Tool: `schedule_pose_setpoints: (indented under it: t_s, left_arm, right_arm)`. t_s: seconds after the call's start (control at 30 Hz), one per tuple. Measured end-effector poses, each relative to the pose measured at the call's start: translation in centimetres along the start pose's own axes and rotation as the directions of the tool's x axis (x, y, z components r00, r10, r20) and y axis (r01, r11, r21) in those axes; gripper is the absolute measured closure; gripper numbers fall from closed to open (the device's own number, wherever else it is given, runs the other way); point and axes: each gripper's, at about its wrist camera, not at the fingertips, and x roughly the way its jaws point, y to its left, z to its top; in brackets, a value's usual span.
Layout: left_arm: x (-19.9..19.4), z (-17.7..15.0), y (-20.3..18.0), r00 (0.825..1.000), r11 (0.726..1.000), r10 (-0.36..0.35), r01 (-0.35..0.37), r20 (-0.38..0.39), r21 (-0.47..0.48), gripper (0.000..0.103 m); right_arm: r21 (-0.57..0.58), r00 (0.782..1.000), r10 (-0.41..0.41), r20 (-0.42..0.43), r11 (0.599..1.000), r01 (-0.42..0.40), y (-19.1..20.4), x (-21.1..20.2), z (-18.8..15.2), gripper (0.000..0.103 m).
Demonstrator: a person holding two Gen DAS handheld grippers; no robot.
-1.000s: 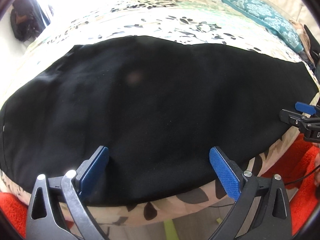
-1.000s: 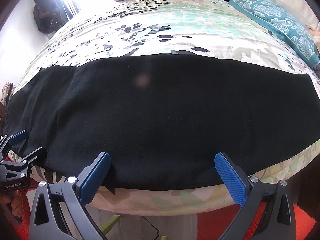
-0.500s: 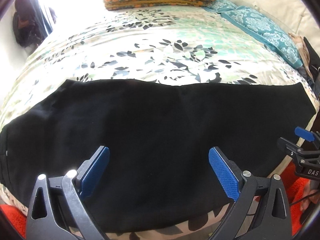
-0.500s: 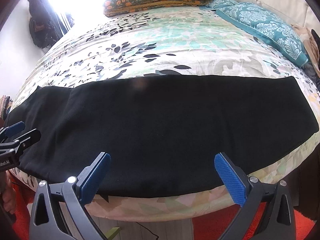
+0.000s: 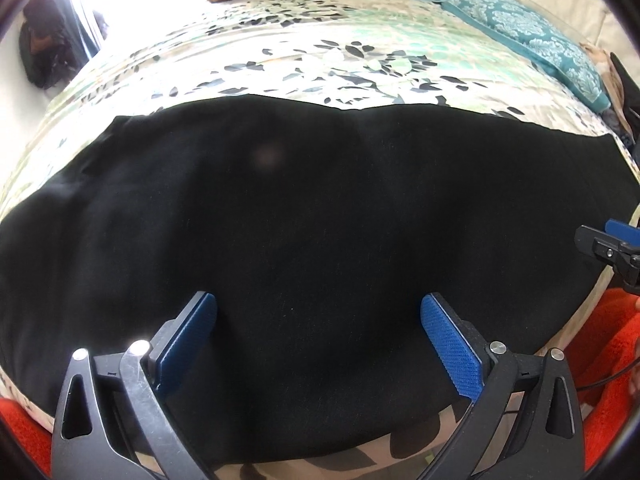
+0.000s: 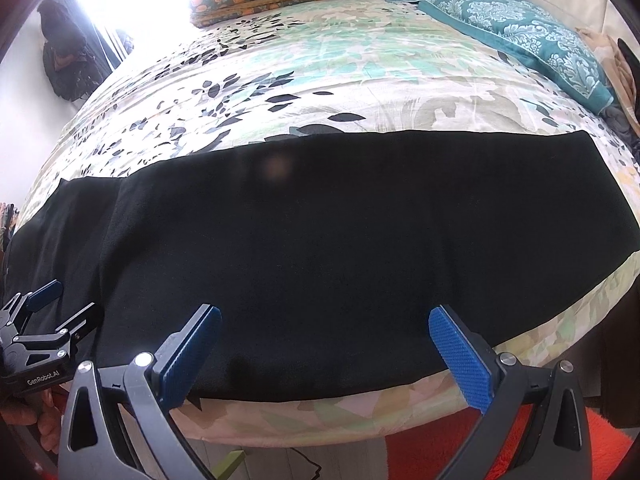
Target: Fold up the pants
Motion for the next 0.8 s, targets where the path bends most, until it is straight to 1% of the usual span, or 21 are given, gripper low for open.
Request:
schedule_pose_setpoints:
  t_s: [0.13,0.17,0.2,0.23,0.27,0.3,0.33,0.37,0.4,0.43,0.47,0.5,0.53,0.57,0.63,0.67,0.7,0.73,0.77,0.8]
  left_arm:
    - [-0.3,-0.2,0.0,1.0,1.0,-0.003,0.003,-0.013,0.0,0.001]
    - [-0.5,-0.2,0.0,1.0,1.0,-0.005,0.005,-0.022,-0.002,0.002]
    - [-0.8,-0.1,0.0,1.0,1.0,-0.014,0.014,-0.028,-0.005,0.002]
    - [-1.1,-0.1,0.0,0.999,1.0,-0.029,0.029,-0.028,-0.005,0.002]
    - [-1.5,0.1,0.0,0.999,0.999,-0.04,0.04,-0.023,-0.002,0.002]
    - [-2.1,0.2,0.0,0.999,0.999,-0.042,0.043,-0.011,0.002,0.002]
    - [-2.7,0.4,0.1,0.999,0.999,-0.046,0.046,0.005,0.005,0.002]
    - [-3.4,0.6,0.1,0.998,0.998,-0.056,0.056,0.026,0.004,0.002]
    - [-4.1,1.0,0.2,0.996,0.998,-0.068,0.068,0.049,0.002,0.002]
    - [-4.7,1.5,0.3,0.995,0.997,-0.076,0.077,0.071,-0.002,0.002]
    - [-5.2,1.9,0.3,0.992,0.996,-0.084,0.085,0.093,-0.006,0.002]
    - [-5.6,2.4,0.2,0.989,0.995,-0.095,0.097,0.111,-0.011,0.002]
    - [-5.6,2.9,0.0,0.987,0.994,-0.105,0.108,0.122,-0.014,0.002]
    - [-5.5,3.3,-0.2,0.985,0.993,-0.116,0.119,0.125,-0.018,0.002]
    - [-4.7,3.8,-0.6,0.985,0.991,-0.129,0.133,0.111,-0.025,0.002]
    - [-4.1,3.8,-0.8,0.987,0.99,-0.131,0.135,0.097,-0.028,0.002]
    - [-3.6,3.7,-1.0,0.988,0.991,-0.131,0.134,0.082,-0.031,0.002]
    - [-3.1,3.4,-1.1,0.989,0.991,-0.13,0.132,0.065,-0.037,0.002]
    - [-2.7,3.1,-1.1,0.99,0.99,-0.131,0.133,0.049,-0.045,0.002]
    - [-2.4,2.8,-1.1,0.99,0.989,-0.135,0.137,0.036,-0.051,0.002]
  right_arm:
    - [-0.009,1.0,-0.008,-0.001,1.0,0.008,0.3,-0.1,-0.1,0.0]
    - [0.004,1.0,0.018,0.02,1.0,-0.018,0.1,-0.6,0.0,0.0]
    - [0.028,0.996,0.058,0.066,0.998,-0.06,-0.3,-1.6,0.1,0.0]
    - [0.056,0.986,0.092,0.136,0.993,-0.1,-1.0,-3.2,0.3,0.0]
    - [0.087,0.969,0.121,0.217,0.986,-0.143,-2.0,-5.0,0.6,0.0]
    - [0.121,0.945,0.145,0.294,0.975,-0.187,-3.4,-6.9,0.8,0.0]
    - [0.159,0.916,0.158,0.369,0.96,-0.23,-5.4,-8.9,1.1,0.0]
    - [0.2,0.887,0.153,0.435,0.945,-0.261,-7.7,-10.7,1.4,0.0]
    - [0.25,0.861,0.129,0.492,0.927,-0.281,-10.4,-12.4,1.6,0.0]
    - [0.307,0.838,0.096,0.537,0.903,-0.3,-13.6,-13.7,1.7,0.0]
    - [0.368,0.824,0.061,0.563,0.874,-0.316,-16.8,-14.6,1.7,0.0]
    - [0.432,0.826,0.028,0.562,0.842,-0.323,-20.0,-15.0,1.5,0.0]
    - [0.494,0.839,0.006,0.544,0.806,-0.326,-23.0,-14.9,1.3,0.0]
    - [0.533,0.852,0.014,0.523,0.775,-0.34,-25.5,-14.4,1.0,0.0]
    - [0.562,0.886,0.096,0.453,0.741,-0.367,-29.1,-12.3,0.7,0.0]
    - [0.578,0.898,0.147,0.414,0.72,-0.384,-30.2,-11.0,0.3,0.0]
    - [0.596,0.899,0.2,0.39,0.689,-0.412,-30.9,-9.7,-0.2,0.0]
    - [0.616,0.893,0.241,0.38,0.654,-0.439,-31.4,-8.5,-1.0,0.0]
    - [0.633,0.887,0.267,0.377,0.625,-0.457,-31.8,-7.7,-1.8,0.0]
    - [0.643,0.882,0.282,0.379,0.605,-0.47,-31.9,-7.1,-2.5,0.0]
